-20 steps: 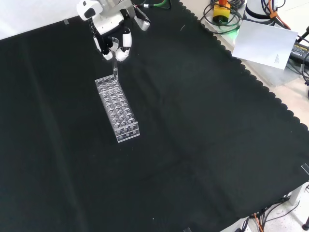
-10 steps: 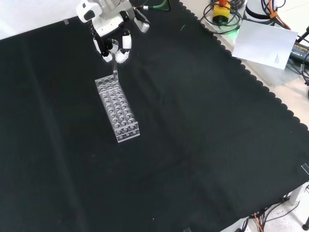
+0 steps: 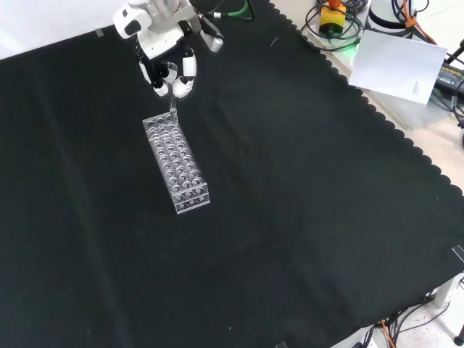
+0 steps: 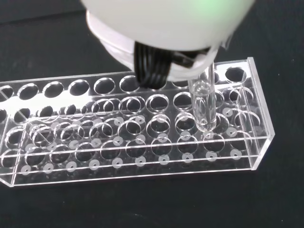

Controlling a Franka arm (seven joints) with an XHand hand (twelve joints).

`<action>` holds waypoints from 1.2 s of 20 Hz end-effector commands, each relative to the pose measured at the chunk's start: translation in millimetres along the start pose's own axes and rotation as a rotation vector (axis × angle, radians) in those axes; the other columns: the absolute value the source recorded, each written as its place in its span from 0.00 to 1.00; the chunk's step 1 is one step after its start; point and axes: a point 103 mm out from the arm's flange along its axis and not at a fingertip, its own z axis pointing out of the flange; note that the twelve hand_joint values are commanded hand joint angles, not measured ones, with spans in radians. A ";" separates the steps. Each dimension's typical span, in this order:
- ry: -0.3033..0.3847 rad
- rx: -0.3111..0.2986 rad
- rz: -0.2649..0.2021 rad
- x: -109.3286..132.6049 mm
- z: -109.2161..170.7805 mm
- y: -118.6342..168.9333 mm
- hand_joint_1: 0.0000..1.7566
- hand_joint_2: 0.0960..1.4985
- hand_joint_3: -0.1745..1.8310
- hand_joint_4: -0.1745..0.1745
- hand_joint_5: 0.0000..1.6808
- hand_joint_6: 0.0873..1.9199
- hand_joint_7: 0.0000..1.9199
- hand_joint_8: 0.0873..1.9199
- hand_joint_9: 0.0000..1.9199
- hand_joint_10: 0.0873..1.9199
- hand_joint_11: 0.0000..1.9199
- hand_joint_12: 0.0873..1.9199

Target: Put the test tube back in the rack.

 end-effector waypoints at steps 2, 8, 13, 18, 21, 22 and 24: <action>-0.007 0.004 0.003 -4.7 3.5 2.2 0.71 0.34 0.43 0.00 0.90 0.07 0.94 0.15 0.86 0.34 0.75 0.45; 0.002 0.000 0.011 -3.1 3.7 4.6 0.71 0.34 0.43 0.00 0.90 0.07 0.94 0.15 0.86 0.34 0.75 0.45; 0.001 0.011 0.009 -4.3 3.5 6.1 0.71 0.34 0.43 0.00 0.90 0.07 0.94 0.15 0.86 0.34 0.75 0.45; 0.014 0.020 0.005 -13.8 4.4 7.0 0.71 0.34 0.43 0.00 0.90 0.07 0.94 0.15 0.86 0.34 0.75 0.45; 0.015 0.021 0.008 -18.2 8.4 5.3 0.71 0.34 0.43 0.00 0.90 0.07 0.94 0.15 0.86 0.34 0.75 0.45; 0.015 0.021 0.008 -18.9 9.8 4.7 0.71 0.34 0.43 0.00 0.90 0.07 0.94 0.15 0.86 0.34 0.75 0.45; 0.016 0.023 0.008 -18.3 11.7 4.0 0.71 0.34 0.43 0.00 0.90 0.07 0.94 0.15 0.86 0.34 0.75 0.45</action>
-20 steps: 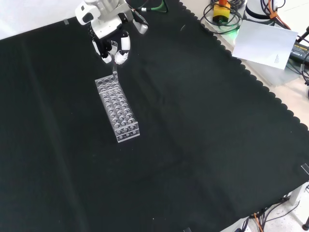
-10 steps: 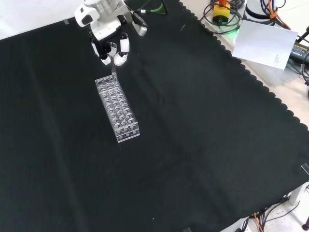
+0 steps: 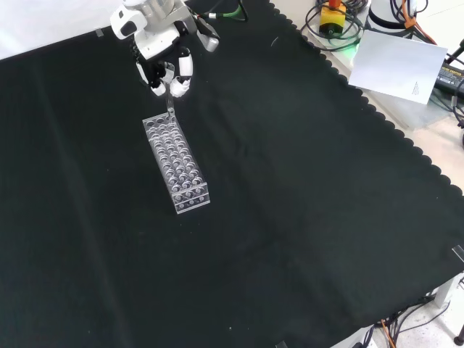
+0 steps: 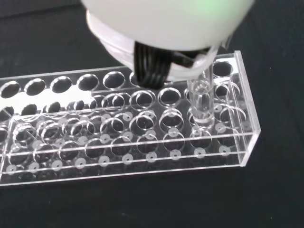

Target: Put the test tube back in the rack.

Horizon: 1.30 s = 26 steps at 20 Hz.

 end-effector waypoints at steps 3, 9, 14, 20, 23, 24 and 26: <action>0.002 0.011 -0.003 3.7 6.2 -0.3 0.71 0.34 0.43 0.00 0.90 0.07 0.94 0.15 0.86 0.35 0.75 0.45; 0.016 0.013 -0.017 5.3 3.2 -5.4 0.71 0.34 0.43 0.00 0.90 0.07 0.94 0.15 0.86 0.35 0.74 0.45; 0.010 0.025 -0.018 16.9 7.2 -4.6 0.71 0.34 0.43 0.00 0.90 0.07 0.94 0.15 0.86 0.35 0.75 0.45; -0.004 0.036 -0.021 18.5 10.5 -4.2 0.71 0.34 0.43 0.00 0.90 0.07 0.94 0.15 0.86 0.35 0.75 0.45; -0.009 0.042 -0.019 18.7 11.8 -3.8 0.71 0.34 0.43 0.00 0.90 0.07 0.94 0.15 0.86 0.35 0.74 0.45; -0.003 0.044 -0.018 18.8 12.1 -3.6 0.71 0.34 0.43 0.00 0.90 0.07 0.94 0.15 0.86 0.35 0.74 0.45; 0.006 0.049 -0.016 16.7 12.7 -2.8 0.71 0.34 0.43 0.00 0.90 0.07 0.94 0.15 0.86 0.35 0.74 0.45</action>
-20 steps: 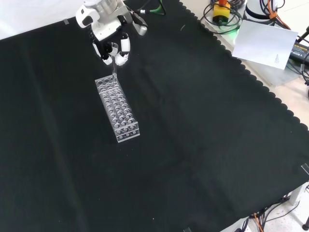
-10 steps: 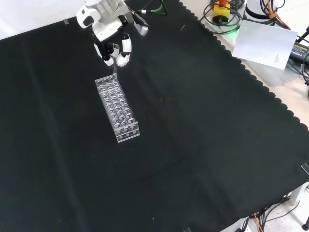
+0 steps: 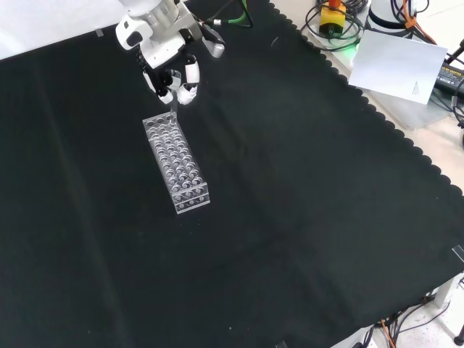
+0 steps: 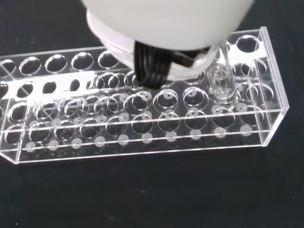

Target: Put the test tube back in the rack.

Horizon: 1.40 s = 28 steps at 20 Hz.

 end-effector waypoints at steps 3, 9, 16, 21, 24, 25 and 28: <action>0.016 0.006 0.011 -10.2 5.4 3.2 0.71 0.34 0.43 0.00 0.90 0.07 0.94 0.15 0.86 0.35 0.74 0.45; 0.008 0.006 0.025 -16.7 4.2 8.5 0.75 0.29 0.48 0.00 0.90 0.09 0.86 0.12 0.85 0.35 0.74 0.45; 0.006 0.014 0.024 -16.5 5.9 10.7 0.77 0.26 0.52 0.00 0.89 0.13 0.81 0.11 0.85 0.35 0.74 0.45; -0.001 0.023 0.030 -12.2 7.5 13.1 0.73 0.31 0.47 0.00 0.88 0.13 0.89 0.15 0.85 0.35 0.74 0.46; 0.008 0.025 0.026 -16.0 9.3 13.3 0.73 0.31 0.47 0.00 0.88 0.13 0.88 0.15 0.85 0.35 0.74 0.46; -0.001 0.026 0.029 -13.6 10.0 13.9 0.75 0.29 0.49 0.00 0.87 0.14 0.84 0.15 0.85 0.35 0.74 0.46; 0.003 0.032 0.028 -15.4 12.3 13.7 0.76 0.26 0.52 0.00 0.87 0.16 0.80 0.15 0.85 0.35 0.74 0.46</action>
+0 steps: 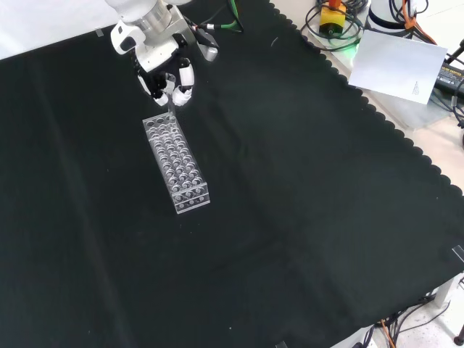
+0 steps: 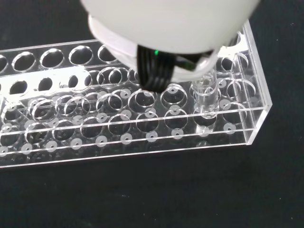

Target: Put the test tube back in the rack.

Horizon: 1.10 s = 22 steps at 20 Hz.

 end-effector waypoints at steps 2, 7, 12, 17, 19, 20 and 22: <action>-0.006 0.018 0.004 -0.8 7.4 0.1 0.77 0.26 0.53 0.00 0.87 0.16 0.80 0.15 0.85 0.35 0.74 0.46; -0.003 0.024 0.005 0.4 10.5 0.6 0.77 0.26 0.53 0.00 0.87 0.16 0.80 0.15 0.85 0.35 0.74 0.46; 0.010 0.029 0.000 -2.6 14.0 -0.1 0.77 0.26 0.53 0.00 0.87 0.17 0.79 0.15 0.85 0.35 0.74 0.46; -0.008 0.038 -0.004 2.2 19.6 2.7 0.77 0.26 0.53 0.00 0.87 0.17 0.79 0.16 0.85 0.35 0.74 0.46; -0.007 0.038 -0.003 -0.5 19.3 4.5 0.77 0.26 0.53 0.00 0.87 0.17 0.79 0.16 0.85 0.35 0.74 0.46; -0.006 0.039 -0.002 -2.1 19.3 5.8 0.77 0.26 0.53 0.00 0.87 0.17 0.79 0.16 0.85 0.35 0.74 0.46; -0.004 0.037 -0.001 -2.5 19.8 8.1 0.77 0.26 0.53 0.00 0.87 0.17 0.79 0.16 0.85 0.35 0.74 0.46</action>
